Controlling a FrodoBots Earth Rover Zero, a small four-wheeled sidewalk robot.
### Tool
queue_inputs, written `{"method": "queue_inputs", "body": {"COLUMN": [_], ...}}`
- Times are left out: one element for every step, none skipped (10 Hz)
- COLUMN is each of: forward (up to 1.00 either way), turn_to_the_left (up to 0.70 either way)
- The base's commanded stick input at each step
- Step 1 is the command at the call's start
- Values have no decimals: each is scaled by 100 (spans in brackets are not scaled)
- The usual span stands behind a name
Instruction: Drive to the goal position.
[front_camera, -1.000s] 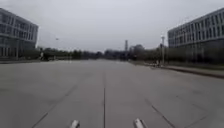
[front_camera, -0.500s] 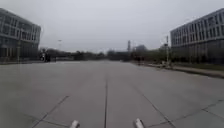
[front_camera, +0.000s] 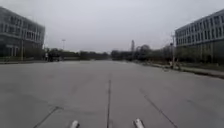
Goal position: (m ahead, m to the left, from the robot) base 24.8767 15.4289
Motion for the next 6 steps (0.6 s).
{"method": "queue_inputs", "body": {"forward": [100, 100, 100, 100, 100, 100], "turn_to_the_left": [2, 2, 2, 2, 2, 2]}}
